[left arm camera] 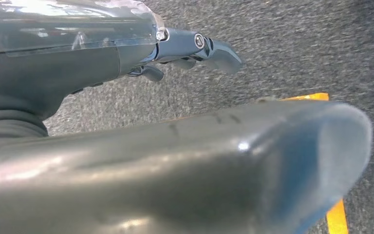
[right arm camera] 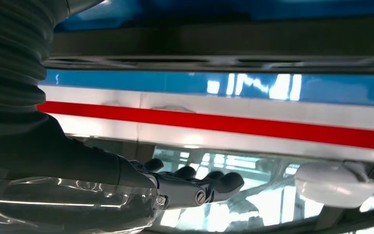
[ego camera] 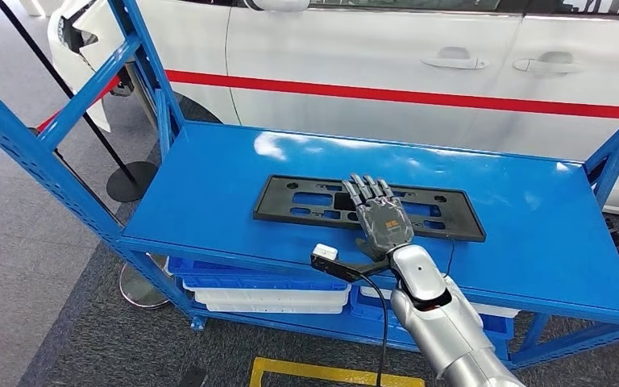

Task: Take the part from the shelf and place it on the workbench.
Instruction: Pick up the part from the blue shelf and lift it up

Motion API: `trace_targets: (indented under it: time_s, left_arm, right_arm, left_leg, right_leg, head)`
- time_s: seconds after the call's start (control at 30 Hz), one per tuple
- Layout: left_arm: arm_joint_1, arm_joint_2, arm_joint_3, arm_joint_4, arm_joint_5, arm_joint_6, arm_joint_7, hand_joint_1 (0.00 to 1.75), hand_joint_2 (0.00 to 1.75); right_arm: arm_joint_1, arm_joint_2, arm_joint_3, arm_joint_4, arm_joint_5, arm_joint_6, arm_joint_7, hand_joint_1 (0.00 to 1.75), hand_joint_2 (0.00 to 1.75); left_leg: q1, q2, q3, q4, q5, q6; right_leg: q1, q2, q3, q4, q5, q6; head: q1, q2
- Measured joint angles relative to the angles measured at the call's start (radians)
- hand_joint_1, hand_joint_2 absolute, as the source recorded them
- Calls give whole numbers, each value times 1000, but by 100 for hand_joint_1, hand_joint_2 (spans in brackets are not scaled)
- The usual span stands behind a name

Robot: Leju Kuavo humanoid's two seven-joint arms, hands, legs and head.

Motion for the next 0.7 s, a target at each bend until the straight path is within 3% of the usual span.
trace_targets:
  time_s: [0.17,0.23,0.3,0.37,0.43,0.5,0.63,0.7]
  left_arm:
    - [-1,0,0,0,0,0,1,0,0]
    - [-1,0,0,0,1,0,2,0,0]
    - [-2,-1,1,0,1,3,8,0,0]
    - [-4,-1,1,0,1,5,13,0,0]
    - [-4,-2,2,0,2,6,14,0,0]
    - [-5,-3,2,0,2,7,15,0,0]
    - [-5,-4,5,0,5,13,22,0,0]
    - [-6,-4,8,0,10,21,25,0,0]
  right_arm:
    - [-2,1,1,6,0,0,0,0,175]
    - [-10,7,3,27,0,-1,1,0,175]
    - [-26,19,7,78,1,4,4,0,175]
    - [-36,27,11,123,1,9,7,0,175]
    - [-41,31,14,137,1,10,8,0,175]
    - [-46,36,16,145,1,8,12,2,175]
    - [-62,48,19,172,0,-3,32,174,175]
    - [-76,58,21,195,-2,-6,42,175,175]
  left_leg:
    - [0,0,-1,0,0,1]
    - [2,-1,0,-4,2,11]
    - [4,-1,4,-11,2,29]
    - [4,-2,7,-10,-1,35]
    - [2,-3,8,-5,-6,28]
    - [-2,-3,6,-1,-10,19]
    - [-2,-1,5,8,-22,-3]
    - [0,0,-30,87,-68,-12]
  right_leg:
    - [0,0,0,-1,0,1]
    - [-1,-1,1,-1,-3,10]
    - [-4,-2,-60,120,-55,23]
    - [-7,-3,-111,203,-66,26]
    - [-5,-3,-67,97,-1,18]
    - [-1,-2,-34,19,21,11]
    - [-2,0,-26,1,21,-10]
    - [-6,-2,-21,-6,23,-21]
  head:
    - [0,0]
    - [0,0]
    - [0,0]
    - [0,0]
    - [0,0]
    - [0,0]
    - [0,0]
    - [0,0]
